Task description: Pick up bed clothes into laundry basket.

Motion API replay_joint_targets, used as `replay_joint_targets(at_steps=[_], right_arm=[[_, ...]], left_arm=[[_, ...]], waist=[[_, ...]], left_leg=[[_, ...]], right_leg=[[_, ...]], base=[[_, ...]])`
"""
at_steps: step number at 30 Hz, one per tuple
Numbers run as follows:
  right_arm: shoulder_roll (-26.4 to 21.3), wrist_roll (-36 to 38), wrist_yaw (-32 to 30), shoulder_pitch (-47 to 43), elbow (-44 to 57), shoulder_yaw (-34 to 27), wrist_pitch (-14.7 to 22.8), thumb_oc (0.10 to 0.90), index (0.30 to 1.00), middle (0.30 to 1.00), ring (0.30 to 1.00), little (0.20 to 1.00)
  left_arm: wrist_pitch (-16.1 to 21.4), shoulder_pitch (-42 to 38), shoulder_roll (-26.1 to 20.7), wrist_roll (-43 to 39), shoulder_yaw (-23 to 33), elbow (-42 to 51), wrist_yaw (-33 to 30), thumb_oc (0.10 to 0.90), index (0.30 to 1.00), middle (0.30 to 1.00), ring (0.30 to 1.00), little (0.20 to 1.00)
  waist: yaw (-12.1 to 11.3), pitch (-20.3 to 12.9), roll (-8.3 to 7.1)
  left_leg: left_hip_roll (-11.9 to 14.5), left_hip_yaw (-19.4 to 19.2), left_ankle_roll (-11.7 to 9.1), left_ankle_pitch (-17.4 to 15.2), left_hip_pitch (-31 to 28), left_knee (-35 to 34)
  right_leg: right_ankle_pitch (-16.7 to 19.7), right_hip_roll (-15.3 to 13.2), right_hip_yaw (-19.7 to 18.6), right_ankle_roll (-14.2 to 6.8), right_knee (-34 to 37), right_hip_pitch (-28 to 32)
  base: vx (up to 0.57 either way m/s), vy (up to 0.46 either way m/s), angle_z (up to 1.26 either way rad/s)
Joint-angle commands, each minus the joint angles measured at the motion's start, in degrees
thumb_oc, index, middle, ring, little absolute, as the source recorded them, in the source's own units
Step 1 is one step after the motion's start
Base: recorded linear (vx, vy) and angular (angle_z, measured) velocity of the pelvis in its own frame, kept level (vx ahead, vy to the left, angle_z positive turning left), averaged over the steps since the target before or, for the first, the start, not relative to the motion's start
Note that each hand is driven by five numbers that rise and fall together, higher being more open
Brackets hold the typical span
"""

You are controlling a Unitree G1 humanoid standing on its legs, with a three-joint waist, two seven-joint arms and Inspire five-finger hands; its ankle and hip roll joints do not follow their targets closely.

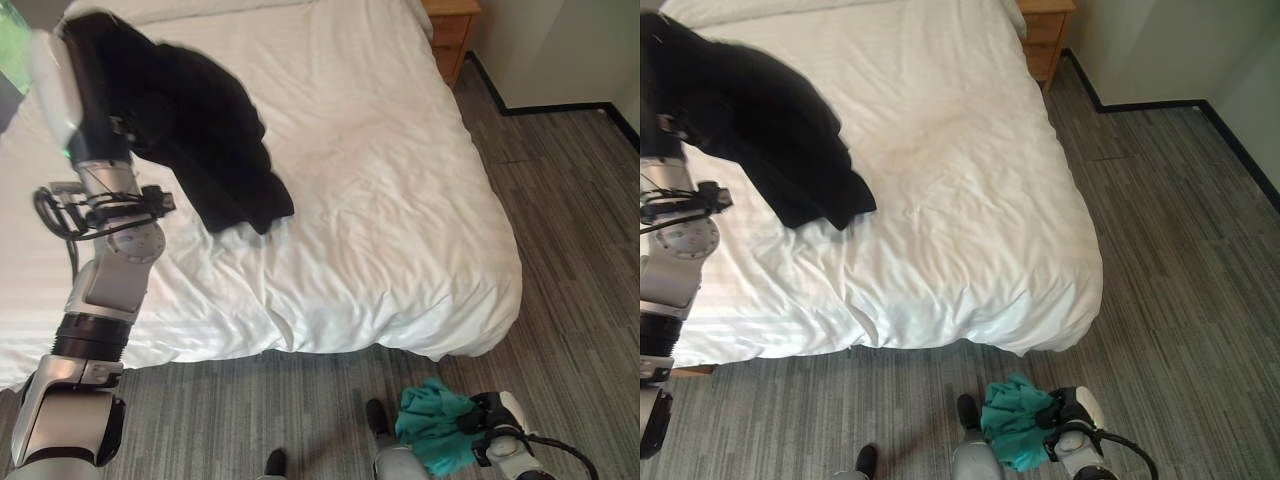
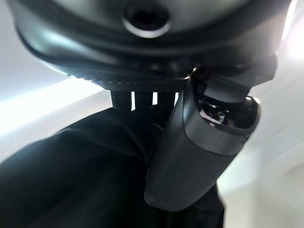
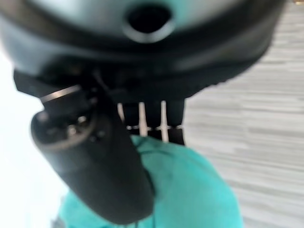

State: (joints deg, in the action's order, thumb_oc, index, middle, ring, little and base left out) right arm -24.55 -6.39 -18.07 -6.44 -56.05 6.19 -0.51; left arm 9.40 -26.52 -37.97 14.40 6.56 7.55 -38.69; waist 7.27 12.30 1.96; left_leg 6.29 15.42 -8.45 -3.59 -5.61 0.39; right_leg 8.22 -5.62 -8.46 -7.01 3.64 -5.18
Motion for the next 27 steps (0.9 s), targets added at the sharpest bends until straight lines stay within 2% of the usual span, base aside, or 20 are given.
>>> replay_joint_targets(at_steps=[1, 2, 5, 7, 8, 9, 10, 11, 14, 17, 19, 21, 22, 24, 25, 26, 27], right_arm=[[-2.26, -3.05, -3.36, 3.82, 10.75, -1.12, 2.17, 0.4, 0.3, 0.3, 0.3, 0.3], [-2.63, -4.07, -3.73, 5.39, 15.68, -2.48, 2.17, 0.4, 0.3, 0.3, 0.3, 0.3], [-2.65, -6.07, -5.79, 5.79, 22.76, -4.6, 2.46, 0.4, 0.3, 0.3, 0.3, 0.3], [-2.77, -7.9, -7.15, 5.44, 25.79, -5.25, 2.39, 0.4, 0.3, 0.3, 0.3, 0.3], [-6.99, -3.34, -3.72, 10.25, 36.26, -13.1, 3.16, 0.4, 0.3, 0.3, 0.3, 0.3], [-7.96, -5.34, -4.24, 14.74, 45.11, -16.59, 4.81, 0.4, 0.3, 0.3, 0.3, 0.3], [-7.32, -7.38, -5.13, 14.53, 45.38, -15.95, 4.33, 0.4, 0.3, 0.3, 0.3, 0.3], [-4.62, -9.09, -5.44, 15.97, 45.87, -14.91, 4.62, 0.4, 0.3, 0.3, 0.3, 0.3], [-2.8, -13.0, -6.56, 15.77, 45.93, -11.82, 4.22, 0.4, 0.3, 0.3, 0.3, 0.3], [-2.33, -15.71, -5.76, 13.78, 47.31, -8.09, 3.75, 0.4, 0.3, 0.3, 0.3, 0.3], [-2.78, -17.22, -5.16, 12.58, 48.74, -5.64, 3.75, 0.4, 0.3, 0.3, 0.3, 0.3], [-3.18, -18.33, -4.47, 11.26, 49.64, -3.14, 3.66, 0.4, 0.3, 0.3, 0.3, 0.3], [-2.93, -18.18, -4.57, 10.23, 50.19, -1.37, 4.17, 0.4, 0.3, 0.3, 0.3, 0.3], [-3.26, -17.89, -3.98, 9.87, 50.52, 0.44, 4.54, 0.4, 0.3, 0.3, 0.3, 0.3], [-3.86, -18.33, -4.04, 9.05, 51.16, 1.57, 4.88, 0.4, 0.3, 0.3, 0.3, 0.3], [-4.38, -18.81, -3.9, 7.81, 51.73, 3.69, 5.55, 0.4, 0.3, 0.3, 0.3, 0.3], [-4.44, -18.81, -3.93, 7.67, 51.66, 3.72, 5.56, 0.4, 0.3, 0.3, 0.3, 0.3]], left_arm=[[4.78, 10.4, 5.4, 1.09, 1.71, 3.65, -0.9, 0.4, 0.3, 0.3, 0.3, 0.3], [4.82, 13.02, 7.53, -0.01, 1.28, 2.72, -0.13, 0.4, 0.3, 0.3, 0.3, 0.3], [4.54, 18.62, 11.08, -1.78, -2.9, -1.04, 4.0, 0.4, 0.3, 0.3, 0.3, 0.3], [4.23, 21.59, 12.41, -2.82, -5.9, -3.98, 6.93, 0.4, 0.3, 0.3, 0.3, 0.3], [3.68, 22.75, 11.48, -3.34, -4.75, -6.0, 7.74, 0.4, 0.3, 0.3, 0.3, 0.3], [3.36, 22.76, 11.64, -3.3, -4.44, -6.83, 8.1, 0.4, 0.3, 0.3, 0.3, 0.3], [2.81, 22.86, 11.95, -2.54, -6.08, -7.94, 8.91, 0.4, 0.3, 0.3, 0.3, 0.3], [2.23, 23.66, 12.68, -1.56, -7.02, -7.23, 9.44, 0.4, 0.3, 0.3, 0.3, 0.3], [0.91, 24.19, 13.58, -0.79, -9.24, -7.28, 10.02, 0.4, 0.3, 0.3, 0.3, 0.3], [0.22, 24.12, 13.96, -0.8, -10.57, -7.56, 10.41, 0.4, 0.3, 0.3, 0.3, 0.3], [0.12, 23.73, 13.97, -0.32, -11.37, -7.44, 10.65, 0.4, 0.3, 0.3, 0.3, 0.3], [-0.03, 23.58, 14.15, 0.6, -12.23, -7.84, 10.81, 0.4, 0.3, 0.3, 0.3, 0.3], [0.29, 22.56, 14.61, 0.8, -13.34, -8.34, 11.27, 0.4, 0.3, 0.3, 0.3, 0.3], [0.27, 21.2, 15.76, -0.14, -14.16, -8.95, 11.1, 0.4, 0.3, 0.3, 0.3, 0.3], [0.53, 20.32, 16.35, -0.82, -15.02, -8.68, 10.94, 0.4, 0.3, 0.3, 0.3, 0.3], [1.14, 19.03, 17.44, -1.69, -16.7, -7.54, 10.96, 0.4, 0.3, 0.3, 0.3, 0.3], [1.17, 18.9, 17.49, -1.7, -16.66, -7.63, 10.93, 0.4, 0.3, 0.3, 0.3, 0.3]], waist=[[1.48, -5.06, -6.42], [0.73, -3.88, -5.8], [-0.95, -1.73, -5.05], [-2.17, -1.3, -4.73], [-1.97, -1.81, -4.69], [-1.16, -1.97, -4.49], [-1.83, -2.48, -4.13], [-2.26, -2.62, -3.57], [-4.14, -4.27, -2.85], [-6.36, -4.83, -2.61], [-7.53, -5.2, -2.85], [-8.26, -5.81, -2.94], [-7.79, -6.16, -2.84], [-6.9, -5.45, -2.25], [-6.8, -4.48, -1.99], [-6.73, -3.51, -1.65], [-6.63, -3.32, -1.49]], left_leg=[[-3.33, -3.9, 4.21, -6.27, -8.59, -5.39], [-3.22, -5.78, 5.02, -6.3, -8.77, -5.39], [-4.34, -10.78, 6.48, -4.4, -6.92, -4.87], [-4.77, -13.58, 7.22, -2.45, -4.95, -4.62], [-4.35, -15.06, 7.31, -1.91, -4.25, -4.9], [-3.84, -17.14, 7.42, -1.58, -3.53, -4.81], [-3.56, -18.8, 7.73, -1.14, -2.7, -4.79], [-3.24, -20.37, 7.9, -0.67, -1.77, -4.76], [-1.95, -25.74, 7.92, 1.12, 0.85, -4.68], [-0.42, -31.42, 7.46, 2.2, 2.0, -4.27], [1.0, -35.3, 6.52, 3.45, 2.6, -4.09], [2.4, -38.43, 5.48, 4.45, 2.74, -4.16], [4.14, -39.69, 4.29, 5.34, 2.74, -3.93], [6.53, -40.26, 2.95, 5.96, 2.41, -1.38], [7.86, -39.23, 2.26, 5.81, 3.08, 1.93], [8.53, -35.98, 1.89, 5.36, 3.81, 3.91], [8.76, -35.84, 1.81, 5.18, 3.9, 4.26]], right_leg=[[7.56, -0.85, 0.46, -7.95, 0.03, -7.78], [6.07, -0.82, 3.66, -7.99, -0.73, -8.64], [1.02, -2.97, 12.57, -5.22, -7.57, -7.45], [-1.33, -4.22, 15.75, -3.24, -11.88, -5.25], [-2.91, -4.94, 16.37, -3.08, -14.32, -4.17], [-4.18, -5.73, 17.06, -2.93, -16.44, -2.86], [-4.83, -6.84, 17.52, -2.46, -17.62, -1.7], [-5.55, -8.31, 18.6, -2.28, -18.28, -0.35], [-5.58, -13.2, 22.33, -2.32, -18.93, 4.21], [-4.2, -17.38, 27.05, -3.6, -18.93, 8.04], [-2.93, -18.76, 30.62, -4.66, -15.97, 10.59], [-2.91, -17.78, 32.64, -5.3, -10.81, 11.87], [-6.09, -14.2, 31.65, -4.97, -6.18, 11.75], [-7.45, -11.36, 30.02, -3.64, -4.69, 10.75], [-8.37, -9.87, 29.26, -2.67, -4.21, 10.81], [-9.97, -7.55, 27.78, -1.49, -2.98, 11.27], [-9.99, -7.37, 27.85, -1.4, -2.95, 11.41]], base=[[-0.36, 0.156, -0.42], [-0.41, 0.156, -0.82], [-0.4, 0.121, -1.08], [-0.43, 0.055, -1.08], [-0.36, 0.031, -1.16], [-0.32, 0.003, -0.86], [-0.33, -0.012, -0.66], [-0.33, -0.016, -0.66], [-0.32, -0.041, -0.87], [-0.28, -0.113, -1.29], [-0.24, -0.175, -1.24], [-0.12, -0.239, -1.56], [-0.08, -0.365, -2.06], [-0.02, -0.352, -1.62], [-0.05, -0.332, -1.08], [-0.04, -0.241, -1.09], [-0.05, -0.256, -1.28]])
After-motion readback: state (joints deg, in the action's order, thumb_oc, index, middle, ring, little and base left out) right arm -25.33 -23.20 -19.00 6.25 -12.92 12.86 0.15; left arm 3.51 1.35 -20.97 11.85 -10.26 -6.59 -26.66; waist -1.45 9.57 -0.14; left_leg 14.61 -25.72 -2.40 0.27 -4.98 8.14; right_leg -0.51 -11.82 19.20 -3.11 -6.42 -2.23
